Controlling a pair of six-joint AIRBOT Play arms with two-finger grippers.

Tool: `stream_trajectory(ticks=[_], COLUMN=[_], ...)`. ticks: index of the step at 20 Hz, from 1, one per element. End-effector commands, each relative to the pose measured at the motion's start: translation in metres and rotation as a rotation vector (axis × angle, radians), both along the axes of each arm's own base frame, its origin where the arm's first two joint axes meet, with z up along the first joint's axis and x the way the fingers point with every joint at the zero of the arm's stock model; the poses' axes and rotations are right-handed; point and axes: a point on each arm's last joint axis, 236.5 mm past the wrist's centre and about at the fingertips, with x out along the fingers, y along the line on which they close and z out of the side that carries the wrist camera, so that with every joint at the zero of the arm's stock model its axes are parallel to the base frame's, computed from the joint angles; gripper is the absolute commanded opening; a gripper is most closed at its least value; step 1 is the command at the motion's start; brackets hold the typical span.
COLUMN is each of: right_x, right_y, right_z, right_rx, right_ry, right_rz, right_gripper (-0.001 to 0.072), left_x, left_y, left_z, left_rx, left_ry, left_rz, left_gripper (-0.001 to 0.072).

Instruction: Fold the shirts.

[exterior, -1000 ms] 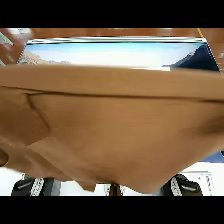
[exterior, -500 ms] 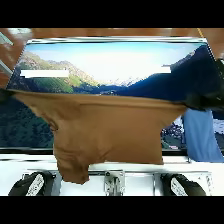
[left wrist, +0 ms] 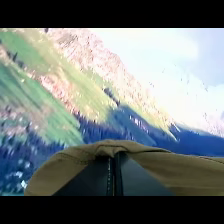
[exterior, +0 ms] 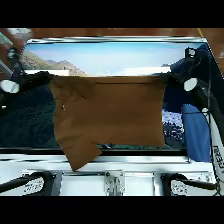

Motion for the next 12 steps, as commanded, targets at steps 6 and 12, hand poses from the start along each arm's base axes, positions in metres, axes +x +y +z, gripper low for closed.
stream_trajectory(ticks=[6,12], right_x=[0.015,-0.069], right_y=[-0.003,0.0], right_z=[-0.072,-0.118], right_rx=[0.017,0.133], right_ry=[0.076,0.5], right_rz=[-0.039,0.043], right_gripper=[0.0067,0.0067], left_x=[0.028,-0.026], left_y=[-0.018,-0.011], left_z=[-0.101,-0.115], left_rx=[-0.039,-0.013], left_ry=[0.106,0.431], left_rz=[0.057,-0.168], left_gripper=[0.0035,0.0034])
